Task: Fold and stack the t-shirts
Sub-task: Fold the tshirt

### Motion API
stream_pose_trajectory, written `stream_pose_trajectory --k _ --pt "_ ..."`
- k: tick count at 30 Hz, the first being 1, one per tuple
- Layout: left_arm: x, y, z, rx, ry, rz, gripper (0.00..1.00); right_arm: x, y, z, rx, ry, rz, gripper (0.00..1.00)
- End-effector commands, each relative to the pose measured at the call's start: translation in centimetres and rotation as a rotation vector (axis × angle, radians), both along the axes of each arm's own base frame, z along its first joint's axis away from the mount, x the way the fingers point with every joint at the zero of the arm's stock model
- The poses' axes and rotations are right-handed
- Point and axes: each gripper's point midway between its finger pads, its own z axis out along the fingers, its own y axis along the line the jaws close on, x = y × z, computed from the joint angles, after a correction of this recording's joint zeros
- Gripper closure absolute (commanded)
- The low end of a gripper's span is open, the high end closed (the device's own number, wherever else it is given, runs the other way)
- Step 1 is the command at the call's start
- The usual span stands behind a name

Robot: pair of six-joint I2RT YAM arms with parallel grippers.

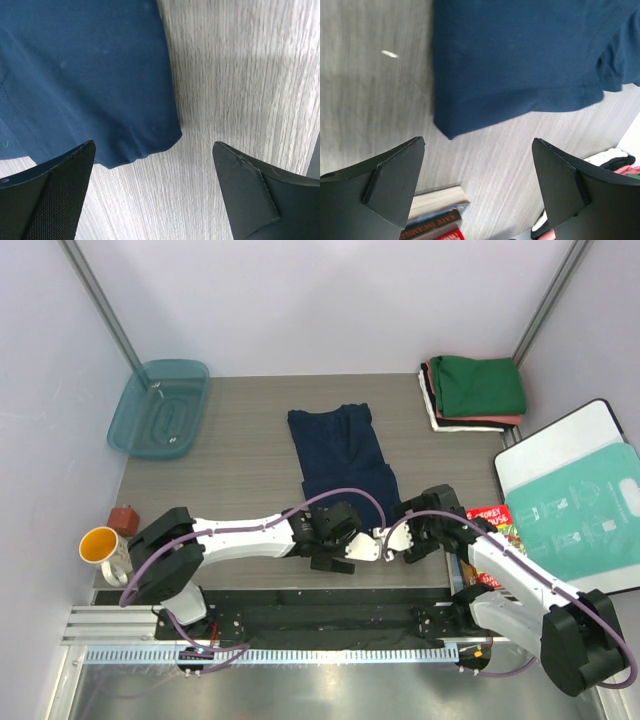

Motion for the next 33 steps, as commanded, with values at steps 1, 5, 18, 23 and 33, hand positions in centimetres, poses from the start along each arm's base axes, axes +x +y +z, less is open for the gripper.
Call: stream_pose_trajectory --k 1,5,18,23,33 --pt "1.3 -1.3 1.9 -0.127 -0.063 0.106 0.0 -0.5 1.3 0.0 0.051 -0.038 0.073 0.06" --pt "0.9 -0.5 1.6 -0.117 -0.064 0.102 0.01 -1.1 1.2 -0.7 0.058 -0.025 0.083 0.07" --pt "-1.1 2.6 -0.9 -0.075 -0.027 0.07 0.22 -2.7 0.0 -2.1 0.077 -0.064 0.114 0.08" --pt "-1.7 4.1 -1.8 -0.055 -0.022 0.065 0.18 -3.5 0.3 -2.8 0.079 -0.08 0.173 0.08" --pt "-1.8 2.9 -2.2 -0.118 -0.015 0.059 0.2 -3.6 0.6 -2.9 0.099 -0.102 0.216 0.15"
